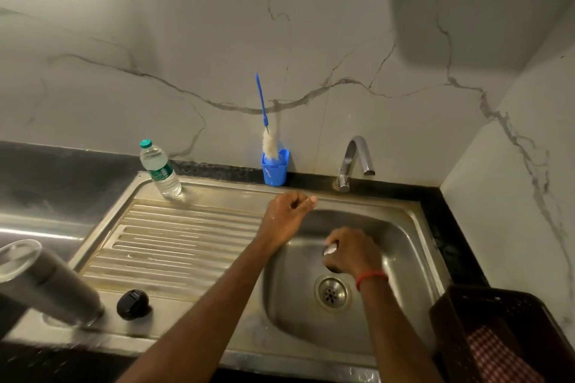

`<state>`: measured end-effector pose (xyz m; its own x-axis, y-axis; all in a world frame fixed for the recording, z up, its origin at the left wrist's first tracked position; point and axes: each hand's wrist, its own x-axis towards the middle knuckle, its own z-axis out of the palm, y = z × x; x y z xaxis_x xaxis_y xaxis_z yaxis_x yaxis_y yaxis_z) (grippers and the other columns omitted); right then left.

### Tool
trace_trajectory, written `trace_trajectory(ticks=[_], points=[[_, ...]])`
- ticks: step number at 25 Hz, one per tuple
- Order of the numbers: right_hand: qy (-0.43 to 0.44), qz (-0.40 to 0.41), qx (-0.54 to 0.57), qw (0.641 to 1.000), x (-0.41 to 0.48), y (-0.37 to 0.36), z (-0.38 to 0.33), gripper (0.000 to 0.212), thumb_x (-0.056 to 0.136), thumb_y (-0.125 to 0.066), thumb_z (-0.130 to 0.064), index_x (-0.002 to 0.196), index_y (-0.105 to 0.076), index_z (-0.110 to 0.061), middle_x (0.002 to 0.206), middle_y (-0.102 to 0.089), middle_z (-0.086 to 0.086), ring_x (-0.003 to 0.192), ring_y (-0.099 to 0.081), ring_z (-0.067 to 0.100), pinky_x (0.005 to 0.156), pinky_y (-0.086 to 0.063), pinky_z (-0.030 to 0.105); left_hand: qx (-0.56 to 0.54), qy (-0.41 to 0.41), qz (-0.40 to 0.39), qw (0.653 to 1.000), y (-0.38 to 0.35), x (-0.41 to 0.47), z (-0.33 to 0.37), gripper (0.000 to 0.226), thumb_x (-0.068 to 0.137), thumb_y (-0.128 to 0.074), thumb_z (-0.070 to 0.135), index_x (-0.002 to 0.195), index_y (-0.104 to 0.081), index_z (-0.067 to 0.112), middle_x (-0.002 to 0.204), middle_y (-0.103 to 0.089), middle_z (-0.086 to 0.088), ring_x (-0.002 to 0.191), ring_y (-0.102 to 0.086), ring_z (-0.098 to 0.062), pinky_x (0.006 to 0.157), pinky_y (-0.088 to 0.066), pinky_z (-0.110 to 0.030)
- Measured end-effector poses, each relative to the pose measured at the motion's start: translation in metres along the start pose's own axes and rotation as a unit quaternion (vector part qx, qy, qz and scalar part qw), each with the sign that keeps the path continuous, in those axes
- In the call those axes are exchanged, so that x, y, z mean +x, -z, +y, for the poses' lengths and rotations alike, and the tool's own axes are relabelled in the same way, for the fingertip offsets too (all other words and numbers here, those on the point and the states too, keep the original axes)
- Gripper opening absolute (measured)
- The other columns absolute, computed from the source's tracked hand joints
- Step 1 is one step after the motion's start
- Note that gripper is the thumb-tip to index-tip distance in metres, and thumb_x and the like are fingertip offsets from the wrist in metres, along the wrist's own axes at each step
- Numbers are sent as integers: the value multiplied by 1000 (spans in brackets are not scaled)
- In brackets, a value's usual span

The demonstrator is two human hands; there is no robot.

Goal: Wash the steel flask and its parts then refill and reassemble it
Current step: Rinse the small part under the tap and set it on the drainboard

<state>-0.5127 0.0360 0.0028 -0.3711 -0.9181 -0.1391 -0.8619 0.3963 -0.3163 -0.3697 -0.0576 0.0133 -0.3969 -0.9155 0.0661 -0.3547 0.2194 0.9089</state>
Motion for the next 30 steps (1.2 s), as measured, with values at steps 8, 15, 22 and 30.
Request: trace_trajectory(ticks=[8,15,22,30], points=[[63,133,51,988,2,29,-48,44,79,-80,-38,119,-64,-31,109,-69,-4,96,-63,16,74,-46,25,39,-2,33,999,34,-19,-16,27,99,-61,39,85,-70,18,76,-68,3,72,-64,-6,70,-51,-21],[101,8,59,993,4,4,-87,50,78,-81,-38,120,-55,-29,110,-67,-2,95,-63,17,81,-55,32,81,-26,36,996,90,-49,-32,17,98,-66,33,98,-73,18,97,-74,8,91,-66,-4,78,-46,-13],[193,-81,142,967,-11,-22,-157,59,77,-82,-27,126,-51,-37,120,-47,-2,103,-54,16,82,-48,27,72,-31,80,994,159,-71,-57,17,98,-66,29,103,-74,15,98,-74,5,93,-67,-5,83,-51,-18],[238,-127,112,956,-53,-76,-215,60,67,-83,-29,120,-56,-38,116,-59,-7,102,-60,13,87,-54,34,9,-2,113,994,201,-110,-98,14,98,-66,27,95,-74,16,90,-74,6,89,-69,-7,84,-56,-34]])
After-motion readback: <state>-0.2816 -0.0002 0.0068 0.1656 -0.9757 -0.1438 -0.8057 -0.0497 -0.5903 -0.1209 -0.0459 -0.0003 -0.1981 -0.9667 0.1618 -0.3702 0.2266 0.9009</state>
